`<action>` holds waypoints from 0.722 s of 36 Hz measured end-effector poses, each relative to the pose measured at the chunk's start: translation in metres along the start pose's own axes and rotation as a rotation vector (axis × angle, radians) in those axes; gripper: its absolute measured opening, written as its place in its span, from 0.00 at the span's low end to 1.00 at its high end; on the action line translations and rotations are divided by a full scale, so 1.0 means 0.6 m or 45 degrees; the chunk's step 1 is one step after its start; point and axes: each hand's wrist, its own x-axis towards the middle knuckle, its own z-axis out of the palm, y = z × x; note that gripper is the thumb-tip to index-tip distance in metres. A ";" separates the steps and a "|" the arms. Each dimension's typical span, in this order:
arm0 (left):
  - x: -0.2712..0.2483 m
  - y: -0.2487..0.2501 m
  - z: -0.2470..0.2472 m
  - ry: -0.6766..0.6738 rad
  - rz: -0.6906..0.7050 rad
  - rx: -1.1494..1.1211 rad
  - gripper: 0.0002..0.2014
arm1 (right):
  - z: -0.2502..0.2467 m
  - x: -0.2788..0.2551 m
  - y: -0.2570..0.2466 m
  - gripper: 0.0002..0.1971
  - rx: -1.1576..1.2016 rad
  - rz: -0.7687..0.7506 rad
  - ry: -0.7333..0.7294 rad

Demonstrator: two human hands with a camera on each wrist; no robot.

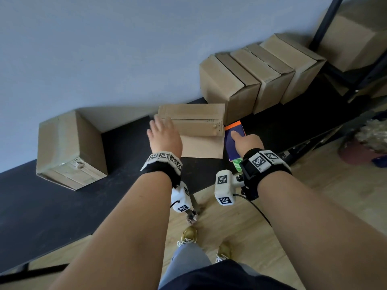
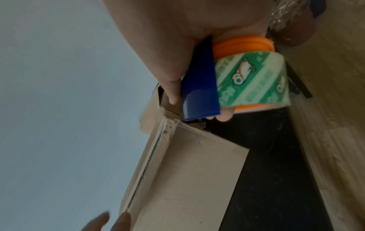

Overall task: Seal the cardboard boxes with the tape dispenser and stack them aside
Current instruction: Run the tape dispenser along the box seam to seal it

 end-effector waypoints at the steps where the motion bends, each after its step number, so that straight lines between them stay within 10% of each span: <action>1: 0.002 -0.006 0.003 -0.015 -0.150 -0.063 0.24 | 0.002 0.001 -0.001 0.29 -0.001 -0.002 -0.005; 6: 0.011 -0.019 0.006 -0.274 -0.545 -0.560 0.28 | 0.015 0.007 -0.003 0.30 0.005 0.012 -0.002; 17: -0.012 -0.029 -0.017 0.099 -0.433 -0.535 0.19 | 0.028 0.002 -0.022 0.30 -0.035 -0.055 0.016; 26: -0.051 -0.094 -0.005 0.121 -0.700 -0.334 0.19 | 0.084 -0.027 -0.072 0.28 -0.037 -0.206 -0.101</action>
